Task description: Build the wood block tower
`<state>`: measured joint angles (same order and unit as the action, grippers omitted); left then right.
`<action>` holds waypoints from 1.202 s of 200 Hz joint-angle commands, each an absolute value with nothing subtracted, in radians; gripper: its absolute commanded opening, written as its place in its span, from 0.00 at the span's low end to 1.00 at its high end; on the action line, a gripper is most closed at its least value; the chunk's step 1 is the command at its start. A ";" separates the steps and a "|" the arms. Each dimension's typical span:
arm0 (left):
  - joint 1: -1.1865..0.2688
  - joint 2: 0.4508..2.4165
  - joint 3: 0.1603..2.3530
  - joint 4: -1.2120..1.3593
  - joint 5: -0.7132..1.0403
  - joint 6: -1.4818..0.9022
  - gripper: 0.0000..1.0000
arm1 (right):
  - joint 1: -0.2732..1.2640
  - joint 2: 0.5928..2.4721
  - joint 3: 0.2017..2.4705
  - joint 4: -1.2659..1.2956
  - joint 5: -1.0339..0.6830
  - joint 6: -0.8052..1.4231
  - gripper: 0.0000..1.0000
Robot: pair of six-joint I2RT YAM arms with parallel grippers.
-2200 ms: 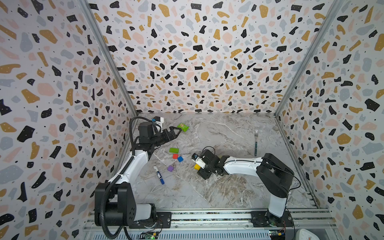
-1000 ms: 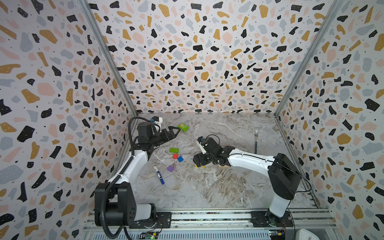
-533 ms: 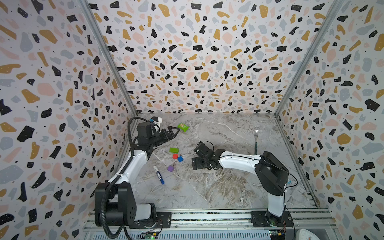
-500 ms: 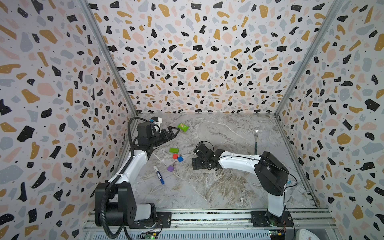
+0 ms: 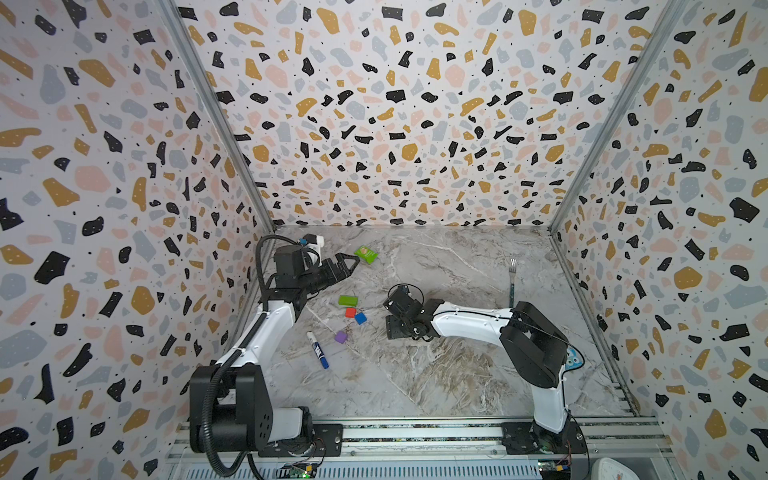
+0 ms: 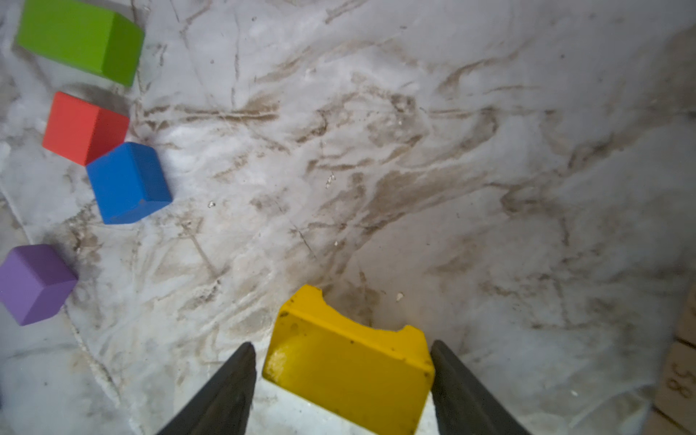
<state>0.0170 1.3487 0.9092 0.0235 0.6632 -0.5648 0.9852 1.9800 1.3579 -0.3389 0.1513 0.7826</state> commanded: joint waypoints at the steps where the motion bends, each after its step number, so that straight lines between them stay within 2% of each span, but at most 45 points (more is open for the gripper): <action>1: 0.022 1.344 0.899 0.053 0.669 -0.569 1.00 | 0.994 1.992 1.404 -0.360 0.175 0.781 0.72; 132: 0.021 1.343 0.899 0.050 0.670 -0.568 1.00 | 1.010 2.033 1.448 -0.411 0.229 0.752 0.65; 159: 0.022 1.345 0.899 0.051 0.671 -0.568 1.00 | 1.012 2.030 1.459 -0.418 0.236 0.737 0.75; 191: 0.021 1.345 0.899 0.050 0.672 -0.568 1.00 | 1.014 2.029 1.466 -0.419 0.241 0.728 0.75; 240: 0.021 1.346 0.900 0.049 0.672 -0.568 1.00 | 1.016 2.040 1.474 -0.434 0.248 0.726 0.68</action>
